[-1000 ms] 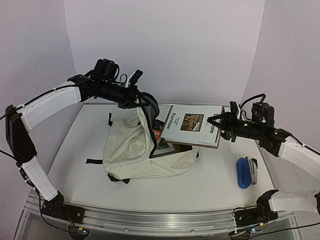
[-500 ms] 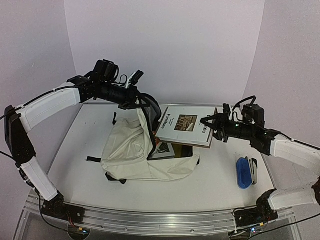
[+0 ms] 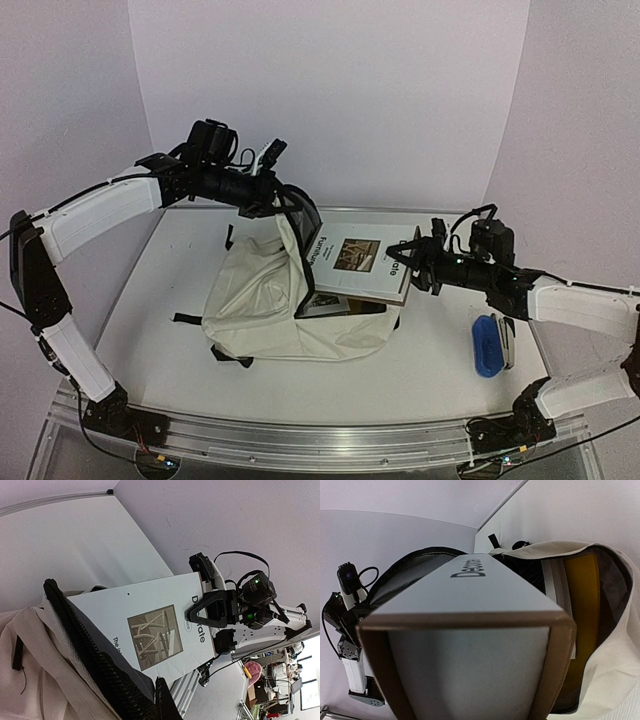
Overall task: Pack the student bag
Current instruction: Place the book in the student bag.
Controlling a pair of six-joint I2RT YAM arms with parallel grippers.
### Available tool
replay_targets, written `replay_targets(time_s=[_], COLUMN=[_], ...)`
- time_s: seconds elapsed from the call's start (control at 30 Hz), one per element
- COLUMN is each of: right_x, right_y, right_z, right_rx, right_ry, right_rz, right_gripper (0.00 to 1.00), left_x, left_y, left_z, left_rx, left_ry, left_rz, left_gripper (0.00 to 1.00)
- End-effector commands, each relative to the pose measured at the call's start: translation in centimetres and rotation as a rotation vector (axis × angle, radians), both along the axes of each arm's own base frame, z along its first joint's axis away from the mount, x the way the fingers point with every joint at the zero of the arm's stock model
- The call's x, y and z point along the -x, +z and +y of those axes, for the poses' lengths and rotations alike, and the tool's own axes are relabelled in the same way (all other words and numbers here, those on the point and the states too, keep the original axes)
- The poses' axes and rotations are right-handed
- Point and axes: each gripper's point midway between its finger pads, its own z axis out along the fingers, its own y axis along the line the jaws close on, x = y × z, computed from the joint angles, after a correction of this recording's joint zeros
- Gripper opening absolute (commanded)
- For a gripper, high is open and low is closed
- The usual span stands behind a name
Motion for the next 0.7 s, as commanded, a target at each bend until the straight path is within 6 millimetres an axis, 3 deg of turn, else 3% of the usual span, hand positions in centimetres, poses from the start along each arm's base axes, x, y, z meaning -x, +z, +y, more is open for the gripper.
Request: replay_targets(time_s=[0.0, 0.13, 0.33, 0.53, 0.67], right_x=[0.4, 1.4, 2.1, 0.1, -1.2], right_y=[1.5, -1.0, -3.2, -2.9, -2.7], right_z=[2.4, 3.2, 2.6, 3.8, 6.3], right_rx=[-0.077, -0.052, -0.027, -0.002, 0.0], right_ry=[0.033, 0.047, 0.03, 0.009, 0.03], right_rz=[-0.045, 0.02, 0.069, 0.026, -0.003], right_gripper=[0.24, 0.24, 0.24, 0.25, 0.26], left_x=[1.8, 1.7, 2.1, 3.0, 3.1], left_y=[9.7, 9.8, 10.3, 9.9, 9.4], left_z=[0.9, 1.3, 1.9, 1.3, 1.0], left_rx=[0.195, 0.188, 0.186, 0.191, 0.194], left_ry=[-0.031, -0.006, 0.007, -0.074, -0.096], left_rz=[-0.258, -0.278, -0.309, -0.286, -0.262], left_gripper=[0.0, 0.0, 0.0, 0.0, 0.0])
